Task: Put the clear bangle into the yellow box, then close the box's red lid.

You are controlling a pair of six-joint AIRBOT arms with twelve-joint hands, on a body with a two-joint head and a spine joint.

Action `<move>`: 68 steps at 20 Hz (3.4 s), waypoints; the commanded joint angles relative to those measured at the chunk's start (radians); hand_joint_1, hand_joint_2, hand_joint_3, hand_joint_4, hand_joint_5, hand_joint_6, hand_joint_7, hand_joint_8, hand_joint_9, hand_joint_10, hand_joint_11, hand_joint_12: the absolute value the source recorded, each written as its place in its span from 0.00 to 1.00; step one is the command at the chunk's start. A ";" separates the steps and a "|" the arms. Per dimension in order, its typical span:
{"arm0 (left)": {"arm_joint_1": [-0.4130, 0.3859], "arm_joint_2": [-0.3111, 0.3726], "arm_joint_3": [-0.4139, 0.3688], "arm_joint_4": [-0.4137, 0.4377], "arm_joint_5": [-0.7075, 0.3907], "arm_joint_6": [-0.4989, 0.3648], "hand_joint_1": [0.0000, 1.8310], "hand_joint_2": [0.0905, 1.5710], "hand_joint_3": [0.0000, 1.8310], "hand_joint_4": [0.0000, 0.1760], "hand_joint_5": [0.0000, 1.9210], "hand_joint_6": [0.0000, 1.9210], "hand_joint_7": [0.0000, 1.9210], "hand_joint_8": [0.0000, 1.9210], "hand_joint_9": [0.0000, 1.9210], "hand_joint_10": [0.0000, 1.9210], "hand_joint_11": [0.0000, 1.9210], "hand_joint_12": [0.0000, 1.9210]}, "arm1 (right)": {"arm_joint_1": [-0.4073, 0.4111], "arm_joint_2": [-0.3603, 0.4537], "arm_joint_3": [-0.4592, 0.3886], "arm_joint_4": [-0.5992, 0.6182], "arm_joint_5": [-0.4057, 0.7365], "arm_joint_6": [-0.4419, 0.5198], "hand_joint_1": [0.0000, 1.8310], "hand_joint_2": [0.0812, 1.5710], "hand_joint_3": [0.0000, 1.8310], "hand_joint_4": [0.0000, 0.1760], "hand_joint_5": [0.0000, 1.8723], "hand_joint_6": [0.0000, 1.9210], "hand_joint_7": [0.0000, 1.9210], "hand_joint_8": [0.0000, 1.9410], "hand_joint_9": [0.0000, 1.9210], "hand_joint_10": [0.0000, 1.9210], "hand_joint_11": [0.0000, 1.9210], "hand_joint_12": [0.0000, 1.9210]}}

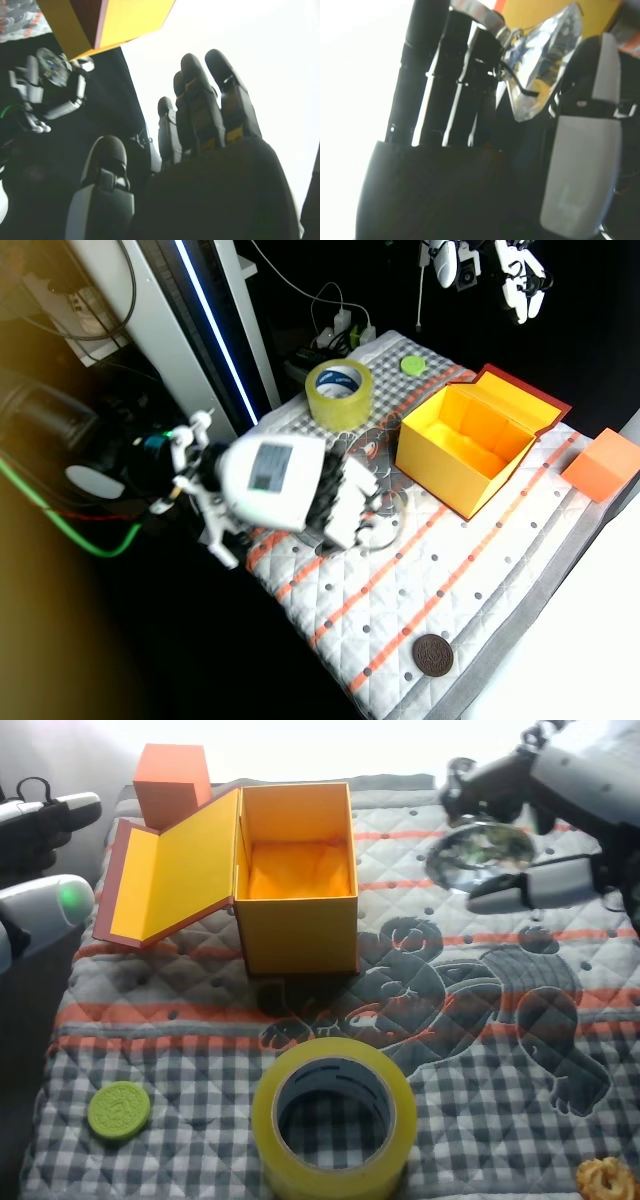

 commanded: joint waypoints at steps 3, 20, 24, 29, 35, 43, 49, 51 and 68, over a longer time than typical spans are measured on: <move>-0.013 -0.012 0.012 0.004 -0.111 -0.006 0.04 0.79 0.00 1.00 0.17 0.00 0.23 0.01 0.30 0.01 0.07 0.39 | 0.083 -0.033 0.037 -0.023 0.091 0.017 0.70 0.65 0.00 0.00 0.53 0.40 0.67 0.32 0.80 0.00 0.60 0.44; -0.052 -0.046 0.042 0.013 -0.069 -0.006 0.05 0.79 0.00 1.00 0.16 0.00 0.24 0.00 0.28 0.00 0.05 0.41 | 0.297 -0.124 0.088 -0.168 -0.062 0.017 0.63 0.69 0.00 0.00 0.52 0.50 0.76 0.01 0.82 0.00 0.60 0.59; -0.062 -0.054 0.049 0.012 -0.059 -0.006 0.06 0.79 0.00 1.00 0.16 0.00 0.21 0.00 0.26 0.00 0.05 0.41 | 0.335 -0.148 0.087 -0.182 -0.062 0.012 0.63 0.69 0.00 0.00 0.53 0.49 0.76 0.00 0.83 0.01 0.56 0.64; -0.078 -0.065 0.057 0.012 -0.047 -0.006 0.06 0.78 0.00 1.00 0.17 0.00 0.23 0.00 0.28 0.00 0.05 0.41 | 0.352 -0.193 0.093 -0.180 -0.062 -0.003 0.69 0.65 0.00 0.00 0.54 0.42 0.69 0.25 0.75 0.01 0.61 0.47; -0.097 -0.077 0.065 0.017 -0.034 -0.006 0.04 0.79 0.00 1.00 0.16 0.00 0.22 0.00 0.26 0.00 0.05 0.41 | 0.324 -0.227 0.101 -0.129 -0.058 -0.003 0.64 0.67 0.00 0.00 0.58 0.42 0.78 0.02 0.84 0.04 0.60 0.70; -0.098 -0.078 0.062 0.017 -0.042 -0.006 0.06 0.79 0.00 1.00 0.16 0.00 0.21 0.00 0.25 0.00 0.05 0.39 | 0.261 -0.241 0.115 -0.038 -0.031 -0.003 0.65 0.67 0.00 0.00 0.56 0.42 0.65 0.32 0.63 0.47 0.49 0.82; -0.102 -0.083 0.066 0.019 -0.036 -0.006 0.06 0.79 0.00 1.00 0.17 0.00 0.22 0.00 0.26 0.00 0.06 0.39 | 0.257 -0.261 0.121 -0.030 -0.026 -0.003 0.58 0.68 0.00 0.34 0.54 0.49 0.51 0.86 0.55 0.98 0.58 1.00; -0.106 -0.088 0.070 0.022 -0.031 -0.006 0.05 0.80 0.00 1.00 0.17 0.00 0.22 0.00 0.26 0.00 0.06 0.39 | 0.261 -0.263 0.121 -0.032 -0.022 -0.003 0.56 0.69 0.00 0.97 0.53 0.50 0.36 0.28 0.25 0.43 0.08 0.86; -0.113 -0.093 0.073 0.027 -0.030 -0.006 0.05 0.80 0.00 1.00 0.16 0.00 0.21 0.00 0.25 0.00 0.05 0.38 | 0.225 -0.273 0.118 -0.017 -0.008 -0.002 0.30 0.62 0.00 0.00 0.28 0.00 0.27 0.02 0.32 0.21 0.20 0.74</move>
